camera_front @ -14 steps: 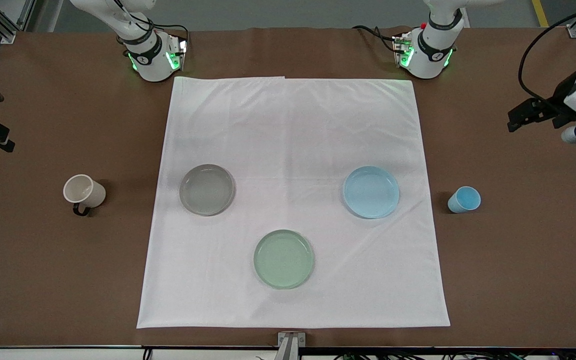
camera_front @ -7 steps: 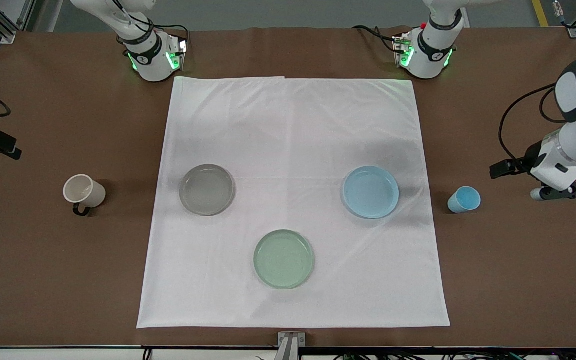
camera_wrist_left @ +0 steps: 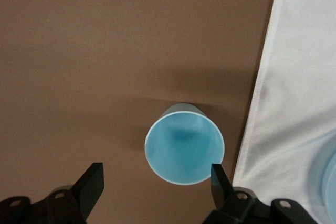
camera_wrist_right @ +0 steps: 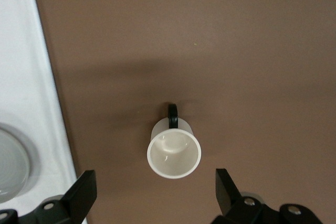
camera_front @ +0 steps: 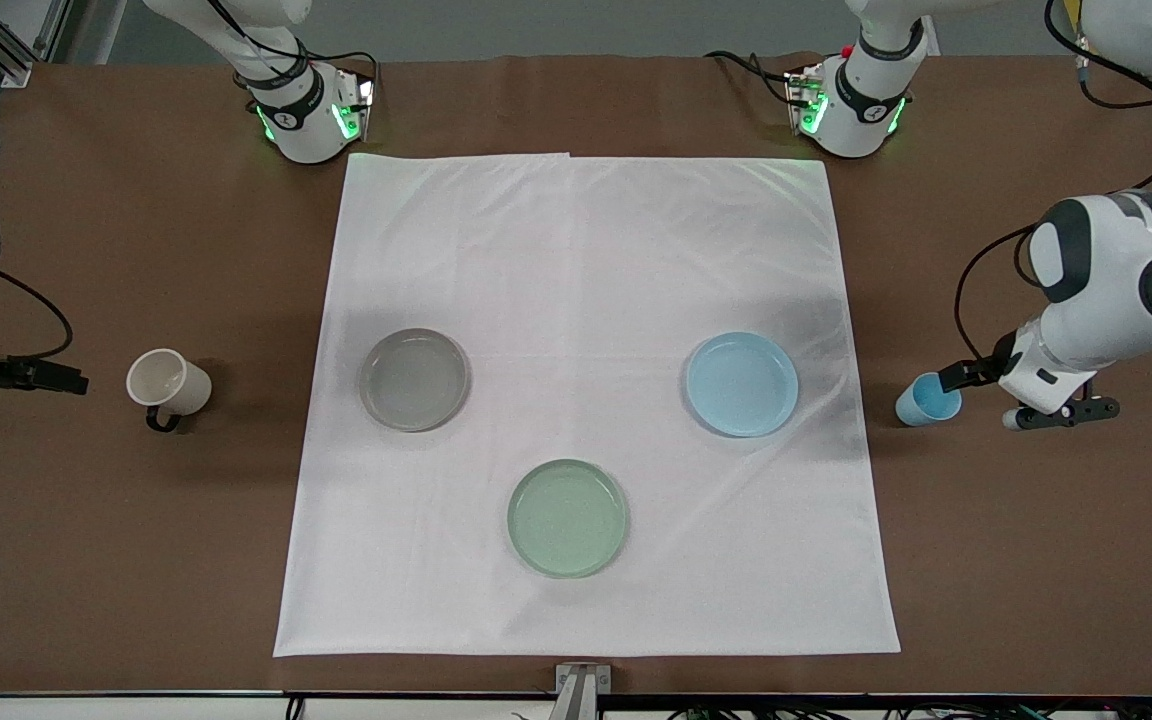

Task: Place blue cup in blue plate and white mug in gray plate
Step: 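Reach the left gripper to the blue cup while the right gripper reaches the mug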

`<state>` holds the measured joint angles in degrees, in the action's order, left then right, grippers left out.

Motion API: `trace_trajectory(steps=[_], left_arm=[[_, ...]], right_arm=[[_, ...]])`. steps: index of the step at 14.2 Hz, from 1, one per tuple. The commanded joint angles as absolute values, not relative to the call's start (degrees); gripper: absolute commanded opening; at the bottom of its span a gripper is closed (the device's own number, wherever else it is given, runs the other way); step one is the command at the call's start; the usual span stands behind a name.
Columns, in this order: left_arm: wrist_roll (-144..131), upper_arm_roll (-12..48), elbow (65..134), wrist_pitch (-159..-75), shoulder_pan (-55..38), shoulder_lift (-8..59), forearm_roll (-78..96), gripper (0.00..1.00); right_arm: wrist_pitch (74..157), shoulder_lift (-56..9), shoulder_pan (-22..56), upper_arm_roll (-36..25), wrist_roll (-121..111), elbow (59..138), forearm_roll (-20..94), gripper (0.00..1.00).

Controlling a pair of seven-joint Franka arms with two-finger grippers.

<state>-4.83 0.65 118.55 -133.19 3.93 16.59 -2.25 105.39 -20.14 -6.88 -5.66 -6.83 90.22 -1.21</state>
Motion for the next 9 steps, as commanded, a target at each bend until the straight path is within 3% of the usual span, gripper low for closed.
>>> trace_trajectory(steps=[1, 4, 7, 8, 9], left_arm=[[-4.2, 0.7, 119.5, -137.5, 4.2, 19.2, -2.5, 0.73], [-4.2, 0.7, 119.4, -140.9, 4.2, 22.4, -2.5, 0.5], [-4.2, 0.8, 119.4, -141.2, 4.1, 22.7, -2.5, 0.08], [-4.3, 0.8, 119.4, -141.1, 4.1, 22.7, -2.5, 0.0], [-4.3, 0.8, 119.4, -141.1, 4.1, 22.4, -2.5, 0.0]], right_arm=[[116.8, -19.0, -8.7, -5.0, -11.1, 100.2, -1.1, 1.0], [126.9, -20.8, -9.7, -4.9, -13.8, 106.3, -1.1, 1.0], [133.2, -24.1, -10.5, -4.8, -13.9, 108.7, -1.0, 1.0], [133.8, -25.3, -10.5, -4.8, -13.9, 108.8, -1.0, 1.0], [134.0, -26.4, -10.5, -4.7, -13.9, 108.9, -1.0, 1.0]])
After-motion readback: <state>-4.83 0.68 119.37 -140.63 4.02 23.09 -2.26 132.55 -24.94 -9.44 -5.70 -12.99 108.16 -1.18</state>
